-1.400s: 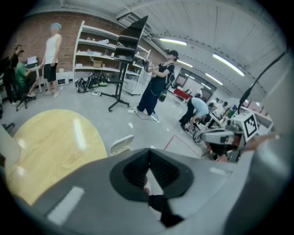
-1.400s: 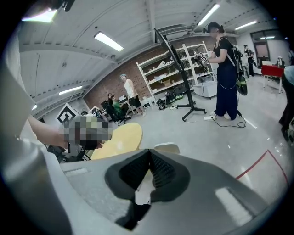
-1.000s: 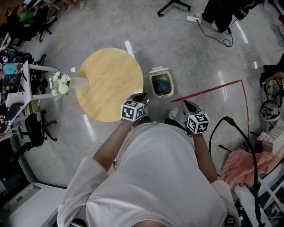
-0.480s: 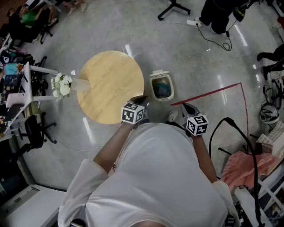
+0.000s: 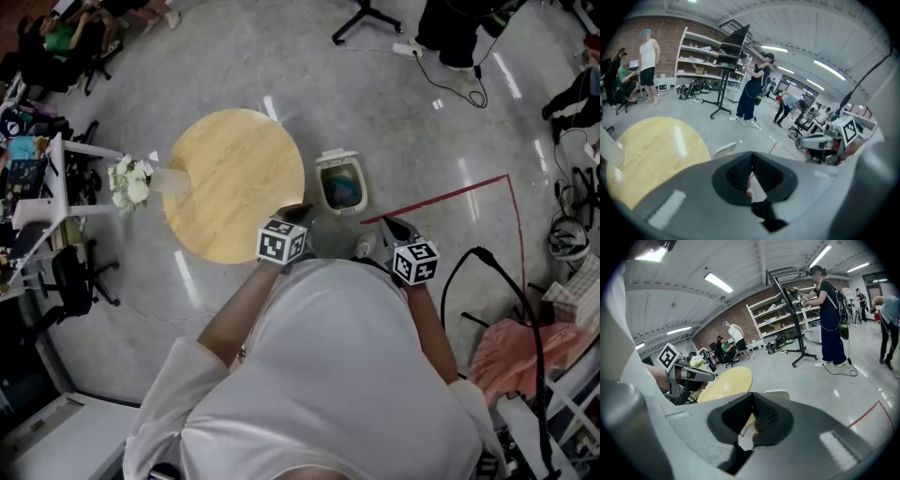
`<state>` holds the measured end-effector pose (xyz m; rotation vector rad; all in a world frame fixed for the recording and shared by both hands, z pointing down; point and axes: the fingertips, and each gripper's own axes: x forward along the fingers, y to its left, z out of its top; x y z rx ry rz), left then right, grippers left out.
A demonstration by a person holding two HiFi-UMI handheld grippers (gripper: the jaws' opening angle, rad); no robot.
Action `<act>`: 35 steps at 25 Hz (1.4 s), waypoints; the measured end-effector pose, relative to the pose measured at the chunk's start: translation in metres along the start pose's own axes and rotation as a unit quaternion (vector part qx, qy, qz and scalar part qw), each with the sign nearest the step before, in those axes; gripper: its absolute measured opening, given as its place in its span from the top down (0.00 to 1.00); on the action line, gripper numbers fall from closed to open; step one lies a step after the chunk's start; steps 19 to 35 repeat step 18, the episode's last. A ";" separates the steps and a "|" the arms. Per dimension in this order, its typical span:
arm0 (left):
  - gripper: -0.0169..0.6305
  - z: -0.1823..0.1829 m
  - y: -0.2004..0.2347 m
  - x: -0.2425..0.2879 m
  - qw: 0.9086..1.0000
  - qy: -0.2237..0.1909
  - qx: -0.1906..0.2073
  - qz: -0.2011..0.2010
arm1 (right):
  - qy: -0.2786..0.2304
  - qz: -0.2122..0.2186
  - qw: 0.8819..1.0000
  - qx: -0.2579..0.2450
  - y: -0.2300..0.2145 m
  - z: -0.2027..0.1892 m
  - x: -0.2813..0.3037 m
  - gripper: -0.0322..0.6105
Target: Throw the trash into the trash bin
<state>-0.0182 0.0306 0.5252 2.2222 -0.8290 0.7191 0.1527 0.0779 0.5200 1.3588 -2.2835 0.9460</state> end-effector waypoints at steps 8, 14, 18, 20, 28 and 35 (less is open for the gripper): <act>0.96 -0.002 0.003 0.001 1.000 -0.001 -0.005 0.000 | 0.000 0.000 1.000 -0.001 0.002 0.000 -0.001 0.95; 0.96 -0.005 -0.001 0.000 1.000 0.000 -0.006 -0.001 | 0.001 0.001 1.000 0.001 0.004 -0.005 -0.004 0.95; 0.96 -0.005 -0.002 0.000 1.000 0.001 -0.006 -0.001 | 0.002 0.003 1.000 0.000 0.004 -0.006 -0.003 0.95; 0.96 -0.005 -0.002 0.000 1.000 0.001 -0.006 -0.001 | 0.002 0.003 1.000 0.000 0.004 -0.006 -0.003 0.95; 0.96 -0.005 -0.002 0.000 1.000 0.001 -0.006 -0.001 | 0.002 0.003 1.000 0.000 0.004 -0.006 -0.003 0.95; 0.96 -0.005 -0.002 0.000 1.000 0.001 -0.006 -0.001 | 0.002 0.003 1.000 0.000 0.004 -0.006 -0.003 0.95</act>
